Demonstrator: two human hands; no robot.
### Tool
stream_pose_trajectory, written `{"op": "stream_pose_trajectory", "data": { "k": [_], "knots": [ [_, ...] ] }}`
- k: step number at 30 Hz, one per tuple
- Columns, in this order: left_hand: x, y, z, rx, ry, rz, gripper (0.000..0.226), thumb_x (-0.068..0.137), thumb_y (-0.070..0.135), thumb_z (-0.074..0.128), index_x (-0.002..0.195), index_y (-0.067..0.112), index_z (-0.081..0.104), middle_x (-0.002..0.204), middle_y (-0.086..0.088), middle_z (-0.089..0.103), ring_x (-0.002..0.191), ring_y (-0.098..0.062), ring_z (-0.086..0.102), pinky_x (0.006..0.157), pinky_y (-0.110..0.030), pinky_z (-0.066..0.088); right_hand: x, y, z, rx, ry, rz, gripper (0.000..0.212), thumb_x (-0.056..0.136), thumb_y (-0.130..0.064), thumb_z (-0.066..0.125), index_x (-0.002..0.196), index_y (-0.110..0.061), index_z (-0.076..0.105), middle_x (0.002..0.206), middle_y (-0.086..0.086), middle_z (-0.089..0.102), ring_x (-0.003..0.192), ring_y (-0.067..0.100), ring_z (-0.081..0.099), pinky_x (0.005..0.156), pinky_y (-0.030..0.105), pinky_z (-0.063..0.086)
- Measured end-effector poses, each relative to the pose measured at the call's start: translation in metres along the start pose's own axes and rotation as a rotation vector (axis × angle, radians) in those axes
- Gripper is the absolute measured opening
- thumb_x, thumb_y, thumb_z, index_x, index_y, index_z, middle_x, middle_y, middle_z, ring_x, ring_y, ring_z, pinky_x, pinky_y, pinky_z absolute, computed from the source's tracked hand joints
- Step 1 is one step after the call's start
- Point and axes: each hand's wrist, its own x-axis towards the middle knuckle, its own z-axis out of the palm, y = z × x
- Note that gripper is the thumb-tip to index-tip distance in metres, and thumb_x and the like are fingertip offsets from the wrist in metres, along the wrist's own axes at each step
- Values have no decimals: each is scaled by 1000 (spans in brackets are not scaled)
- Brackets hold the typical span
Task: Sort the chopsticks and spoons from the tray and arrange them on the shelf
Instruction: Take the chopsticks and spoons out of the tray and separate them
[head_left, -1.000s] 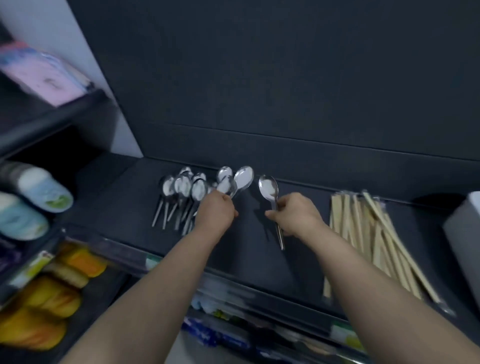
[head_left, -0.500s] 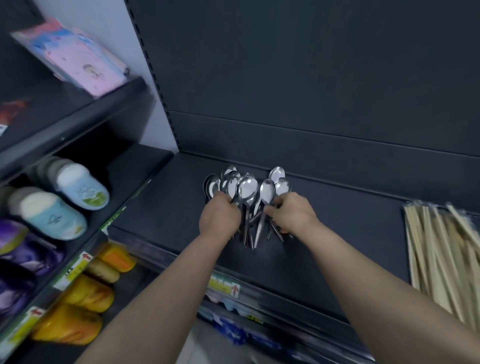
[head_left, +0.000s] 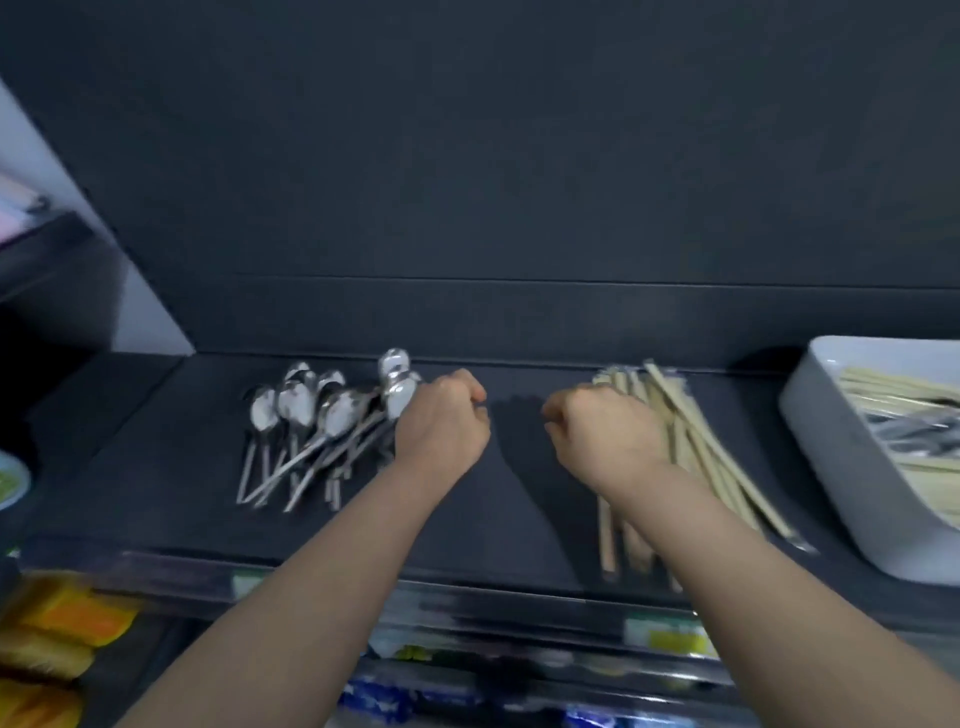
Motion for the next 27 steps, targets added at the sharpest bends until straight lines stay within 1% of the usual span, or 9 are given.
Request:
{"op": "stream_pose_trajectory", "data": {
  "k": [3, 5, 8, 11, 14, 17, 20, 22, 27],
  "knots": [
    [-13, 71, 27, -16, -80, 71, 18, 94, 22, 53, 110, 21, 60, 108, 4, 66, 105, -19, 59, 79, -29, 47, -35, 66, -23, -10, 30, 97, 25, 91, -25, 48, 104, -28, 68, 109, 1, 67, 107, 26, 59, 83, 32, 44],
    [-26, 119, 48, -18, -116, 138, 18, 95, 22, 51, 111, 22, 59, 108, 5, 66, 104, -19, 59, 78, -30, 48, -60, 112, -36, -39, 71, 142, 24, 89, -23, 49, 102, -26, 69, 104, 2, 67, 103, 27, 59, 75, 32, 42],
    [-46, 187, 79, -49, -138, 227, 18, 93, 22, 52, 108, 23, 62, 106, 4, 68, 103, -19, 62, 84, -34, 51, -99, 178, -54, -109, 150, 207, 21, 87, -23, 49, 95, -26, 68, 96, 2, 68, 95, 29, 61, 63, 30, 33],
    [-62, 245, 105, -99, -126, 289, 16, 91, 22, 55, 105, 25, 63, 102, 7, 69, 100, -19, 63, 86, -36, 52, -132, 235, -68, -62, 201, 283, 24, 89, -24, 49, 98, -31, 70, 98, -3, 69, 95, 26, 62, 62, 29, 38],
    [-75, 292, 124, -114, -150, 355, 16, 92, 22, 55, 106, 24, 62, 101, 7, 69, 98, -18, 63, 85, -37, 52, -155, 282, -76, -45, 216, 329, 24, 90, -25, 49, 100, -32, 70, 100, -5, 70, 96, 24, 62, 65, 30, 44],
    [-83, 324, 138, -59, -189, 413, 19, 93, 20, 52, 109, 23, 63, 105, 7, 68, 100, -17, 61, 81, -34, 51, -174, 320, -81, -41, 174, 404, 28, 91, -23, 49, 106, -33, 69, 107, -4, 68, 101, 23, 61, 72, 30, 44],
    [-82, 343, 150, 70, -166, 518, 22, 93, 15, 48, 108, 22, 63, 106, 6, 68, 107, -18, 56, 78, -32, 48, -184, 348, -80, 8, 144, 492, 28, 91, -22, 51, 108, -35, 68, 110, -5, 69, 103, 23, 61, 76, 30, 46],
    [-78, 352, 156, 117, -180, 560, 23, 92, 13, 48, 106, 23, 64, 105, 6, 68, 106, -17, 56, 78, -32, 48, -185, 363, -78, 67, 137, 551, 28, 90, -22, 51, 106, -35, 69, 108, -5, 69, 102, 24, 62, 73, 30, 45],
    [-60, 373, 171, 125, -357, 535, 18, 89, 14, 53, 92, 21, 70, 96, 4, 70, 93, -19, 63, 78, -38, 55, -181, 401, -83, 48, 88, 653, 32, 90, -17, 49, 103, -38, 69, 106, -7, 69, 98, 21, 62, 67, 26, 38]
  ]
}}
